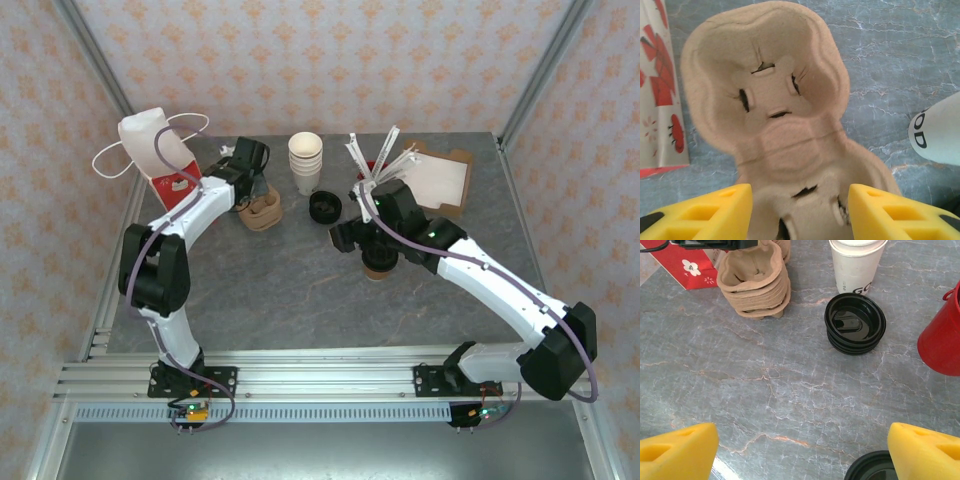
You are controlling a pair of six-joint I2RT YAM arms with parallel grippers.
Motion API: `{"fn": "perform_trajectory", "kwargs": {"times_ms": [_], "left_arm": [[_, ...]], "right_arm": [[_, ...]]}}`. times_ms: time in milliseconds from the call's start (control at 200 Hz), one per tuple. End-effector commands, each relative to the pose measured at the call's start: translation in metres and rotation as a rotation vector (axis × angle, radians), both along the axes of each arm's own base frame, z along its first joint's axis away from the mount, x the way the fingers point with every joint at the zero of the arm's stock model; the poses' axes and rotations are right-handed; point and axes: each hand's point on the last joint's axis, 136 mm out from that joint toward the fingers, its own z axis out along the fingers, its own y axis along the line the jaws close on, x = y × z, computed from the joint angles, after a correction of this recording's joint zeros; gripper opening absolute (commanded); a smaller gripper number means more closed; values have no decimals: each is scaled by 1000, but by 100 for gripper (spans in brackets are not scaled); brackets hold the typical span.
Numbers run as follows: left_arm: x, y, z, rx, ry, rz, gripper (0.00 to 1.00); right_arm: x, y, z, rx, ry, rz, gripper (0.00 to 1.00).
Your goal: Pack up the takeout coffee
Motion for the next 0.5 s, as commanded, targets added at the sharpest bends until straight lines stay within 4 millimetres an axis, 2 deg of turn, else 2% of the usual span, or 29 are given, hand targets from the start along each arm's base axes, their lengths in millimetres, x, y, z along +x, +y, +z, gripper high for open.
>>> {"fn": "perform_trajectory", "kwargs": {"times_ms": [0,185,495], "left_arm": [[-4,7,16,-3,-37,9,54],[8,6,9,-11,-26,30,53],[22,8,-13,-30,4,78,51]], "right_arm": [[1,10,-1,27,-4,17,88],[0,18,-9,17,25,31,88],[-1,16,-12,-2,28,28,88]]}}
